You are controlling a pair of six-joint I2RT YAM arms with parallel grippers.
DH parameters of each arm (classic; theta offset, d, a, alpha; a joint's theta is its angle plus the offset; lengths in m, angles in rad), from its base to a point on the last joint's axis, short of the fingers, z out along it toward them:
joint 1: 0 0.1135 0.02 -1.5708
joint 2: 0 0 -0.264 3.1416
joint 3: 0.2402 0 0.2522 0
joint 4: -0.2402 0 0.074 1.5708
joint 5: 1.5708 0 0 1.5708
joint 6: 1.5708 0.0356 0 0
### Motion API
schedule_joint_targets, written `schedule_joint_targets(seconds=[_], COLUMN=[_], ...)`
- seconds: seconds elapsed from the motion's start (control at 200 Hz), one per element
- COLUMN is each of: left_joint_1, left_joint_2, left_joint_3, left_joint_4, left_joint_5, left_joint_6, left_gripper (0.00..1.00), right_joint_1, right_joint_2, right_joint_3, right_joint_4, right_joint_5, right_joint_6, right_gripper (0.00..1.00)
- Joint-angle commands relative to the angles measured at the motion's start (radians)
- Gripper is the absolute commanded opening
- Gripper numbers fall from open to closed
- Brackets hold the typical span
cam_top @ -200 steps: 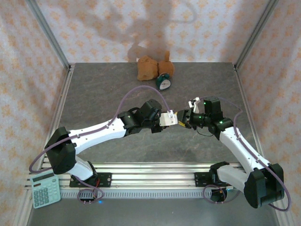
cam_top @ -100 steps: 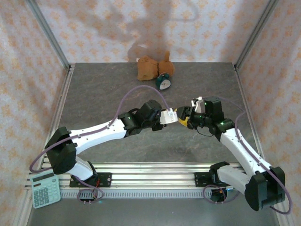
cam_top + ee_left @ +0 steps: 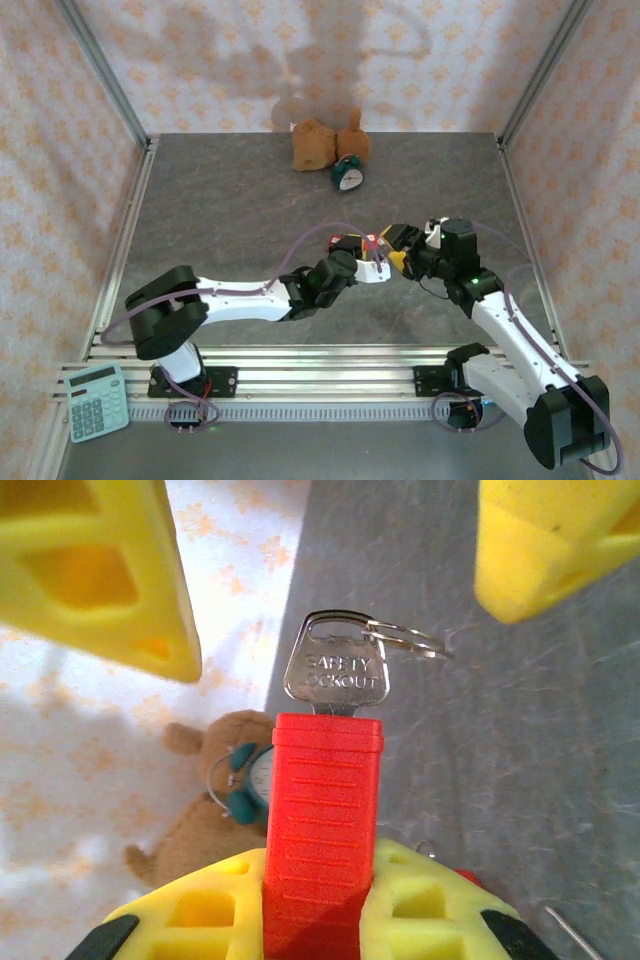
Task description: Unlock with the key
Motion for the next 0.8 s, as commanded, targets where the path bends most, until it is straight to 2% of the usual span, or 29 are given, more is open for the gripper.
schedule_joint_targets(seconds=[0.0, 0.11, 0.27, 0.485, 0.636, 0.796], left_joint_1=[-0.024, -0.043, -0.072, -0.105, -0.121, -0.132], left_joint_2=[0.063, 0.143, 0.222, 0.274, 0.297, 0.306], left_joint_3=[-0.018, -0.015, 0.008, 0.028, 0.041, 0.061], left_joint_4=[0.319, 0.505, 0.651, 0.707, 0.745, 0.741], left_joint_5=[-0.137, -0.169, -0.195, -0.235, -0.257, -0.287], left_joint_6=[0.221, 0.332, 0.438, 0.457, 0.47, 0.455], left_gripper=[0.17, 0.17, 0.16, 0.16, 0.15, 0.15], right_joint_1=[0.005, 0.005, 0.006, 0.007, 0.006, 0.01], right_joint_2=[-0.002, -0.003, -0.033, -0.028, -0.017, -0.02], right_joint_3=[-0.014, -0.031, -0.06, -0.063, -0.069, -0.07], right_joint_4=[0.081, 0.113, 0.127, 0.151, 0.178, 0.184], right_joint_5=[0.018, 0.013, 0.056, 0.075, 0.078, 0.078], right_joint_6=[0.062, 0.094, 0.103, 0.118, 0.136, 0.139], right_gripper=[0.68, 0.66, 0.6, 0.47, 0.42, 0.31])
